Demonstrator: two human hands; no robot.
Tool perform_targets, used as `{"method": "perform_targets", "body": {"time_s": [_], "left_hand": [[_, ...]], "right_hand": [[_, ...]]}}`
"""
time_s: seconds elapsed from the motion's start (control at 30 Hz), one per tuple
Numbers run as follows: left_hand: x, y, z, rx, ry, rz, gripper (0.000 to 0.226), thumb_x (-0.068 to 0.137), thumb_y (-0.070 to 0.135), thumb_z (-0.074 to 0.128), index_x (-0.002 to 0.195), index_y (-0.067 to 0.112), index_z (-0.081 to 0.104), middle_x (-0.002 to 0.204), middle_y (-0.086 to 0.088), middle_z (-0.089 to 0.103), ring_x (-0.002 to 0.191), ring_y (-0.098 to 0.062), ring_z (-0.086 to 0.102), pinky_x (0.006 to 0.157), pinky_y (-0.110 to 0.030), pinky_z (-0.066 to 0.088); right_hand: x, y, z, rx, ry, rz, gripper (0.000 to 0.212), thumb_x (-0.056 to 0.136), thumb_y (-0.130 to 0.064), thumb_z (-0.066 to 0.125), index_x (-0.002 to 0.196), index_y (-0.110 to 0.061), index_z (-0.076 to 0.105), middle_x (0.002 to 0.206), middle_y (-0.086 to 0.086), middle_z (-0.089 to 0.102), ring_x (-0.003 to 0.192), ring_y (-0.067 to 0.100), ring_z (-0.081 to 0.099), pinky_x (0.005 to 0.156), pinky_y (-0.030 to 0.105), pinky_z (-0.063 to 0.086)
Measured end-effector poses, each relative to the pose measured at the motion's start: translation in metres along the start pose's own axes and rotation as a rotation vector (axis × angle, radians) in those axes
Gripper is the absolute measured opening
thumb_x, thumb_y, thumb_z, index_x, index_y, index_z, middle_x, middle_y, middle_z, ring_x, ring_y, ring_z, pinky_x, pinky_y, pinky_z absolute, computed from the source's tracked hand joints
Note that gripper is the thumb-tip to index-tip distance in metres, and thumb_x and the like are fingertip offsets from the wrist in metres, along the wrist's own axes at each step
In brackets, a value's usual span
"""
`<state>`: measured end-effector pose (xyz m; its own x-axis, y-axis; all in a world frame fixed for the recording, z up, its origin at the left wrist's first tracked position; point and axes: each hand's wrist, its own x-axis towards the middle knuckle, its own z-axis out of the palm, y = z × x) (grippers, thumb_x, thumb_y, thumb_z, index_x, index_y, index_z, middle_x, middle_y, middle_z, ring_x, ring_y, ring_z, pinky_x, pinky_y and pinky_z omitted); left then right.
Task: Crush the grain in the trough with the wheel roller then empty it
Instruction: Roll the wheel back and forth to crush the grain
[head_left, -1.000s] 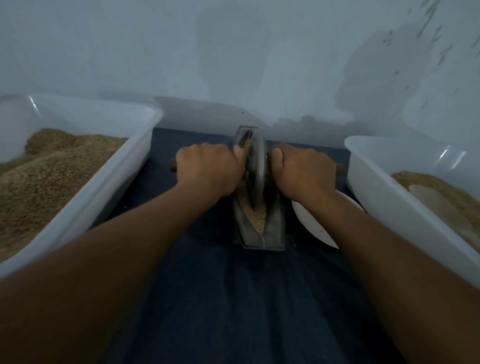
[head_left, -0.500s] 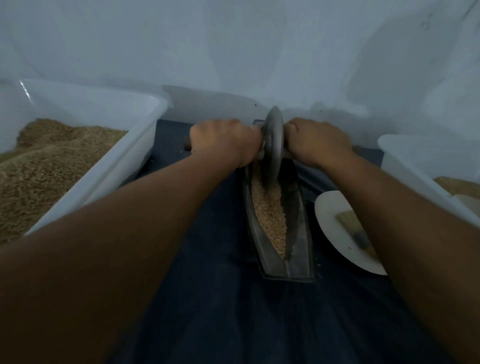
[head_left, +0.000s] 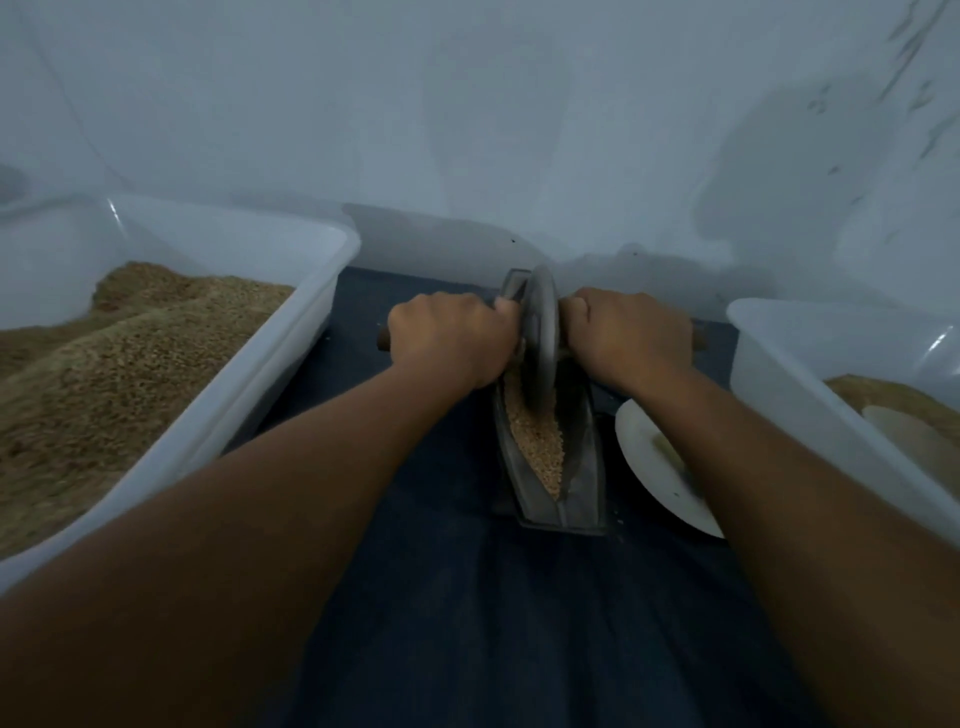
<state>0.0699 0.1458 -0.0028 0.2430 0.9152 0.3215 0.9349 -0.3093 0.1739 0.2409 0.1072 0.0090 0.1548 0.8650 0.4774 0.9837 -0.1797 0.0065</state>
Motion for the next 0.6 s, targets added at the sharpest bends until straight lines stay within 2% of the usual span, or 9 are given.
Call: {"method": "perform_targets", "body": {"time_s": [0.1, 0.17, 0.23, 0.4, 0.5, 0.6], "left_hand": [[-0.015, 0.000, -0.003, 0.060, 0.057, 0.047, 0.047, 0.098, 0.046, 0.015, 0.076, 0.020, 0.047, 0.067, -0.006, 0.040, 0.061, -0.026, 0.041, 0.053, -0.037, 0.028], [-0.024, 0.002, -0.005, 0.087, 0.096, 0.110, 0.042, 0.100, 0.040, 0.020, 0.067, 0.022, 0.037, 0.062, -0.003, 0.039, 0.054, -0.024, 0.038, 0.054, -0.036, 0.029], [-0.029, 0.002, -0.007, 0.095, 0.116, 0.119, 0.043, 0.100, 0.041, 0.019, 0.066, 0.023, 0.039, 0.061, -0.003, 0.041, 0.052, -0.022, 0.037, 0.059, -0.036, 0.030], [-0.035, 0.002, -0.005, 0.137, 0.158, 0.154, 0.042, 0.101, 0.034, 0.023, 0.063, 0.022, 0.036, 0.056, -0.002, 0.039, 0.048, -0.022, 0.035, 0.051, -0.034, 0.023], [-0.027, 0.003, -0.001, 0.127, 0.140, 0.125, 0.043, 0.101, 0.036, 0.021, 0.064, 0.022, 0.038, 0.058, -0.002, 0.042, 0.051, -0.023, 0.040, 0.053, -0.034, 0.029], [-0.015, 0.006, 0.001, 0.084, 0.116, 0.116, 0.038, 0.099, 0.033, 0.023, 0.065, 0.024, 0.034, 0.063, -0.003, 0.044, 0.058, -0.026, 0.048, 0.064, -0.039, 0.045]], "right_hand": [[-0.026, -0.002, -0.005, -0.030, 0.100, -0.030, 0.044, 0.102, -0.040, 0.028, 0.082, -0.017, 0.060, 0.080, 0.010, 0.066, 0.070, 0.032, 0.058, 0.059, 0.034, 0.030], [-0.040, -0.002, -0.009, -0.028, 0.081, -0.023, 0.043, 0.102, -0.039, 0.025, 0.082, -0.018, 0.057, 0.074, 0.008, 0.059, 0.062, 0.030, 0.047, 0.060, 0.035, 0.028], [-0.050, -0.003, -0.013, -0.027, 0.060, -0.016, 0.042, 0.102, -0.038, 0.022, 0.079, -0.019, 0.051, 0.069, 0.003, 0.051, 0.060, 0.027, 0.041, 0.063, 0.035, 0.028], [-0.055, -0.008, -0.017, -0.035, 0.070, -0.008, 0.041, 0.102, -0.038, 0.022, 0.077, -0.021, 0.051, 0.067, 0.001, 0.048, 0.062, 0.027, 0.043, 0.067, 0.037, 0.032], [-0.044, -0.005, -0.013, -0.015, 0.053, 0.018, 0.044, 0.101, -0.039, 0.024, 0.077, -0.021, 0.055, 0.070, 0.001, 0.051, 0.063, 0.026, 0.041, 0.065, 0.035, 0.029], [-0.032, -0.001, -0.004, 0.021, 0.017, 0.030, 0.045, 0.101, -0.040, 0.025, 0.080, -0.020, 0.058, 0.078, 0.004, 0.060, 0.067, 0.026, 0.044, 0.064, 0.035, 0.031]]}}
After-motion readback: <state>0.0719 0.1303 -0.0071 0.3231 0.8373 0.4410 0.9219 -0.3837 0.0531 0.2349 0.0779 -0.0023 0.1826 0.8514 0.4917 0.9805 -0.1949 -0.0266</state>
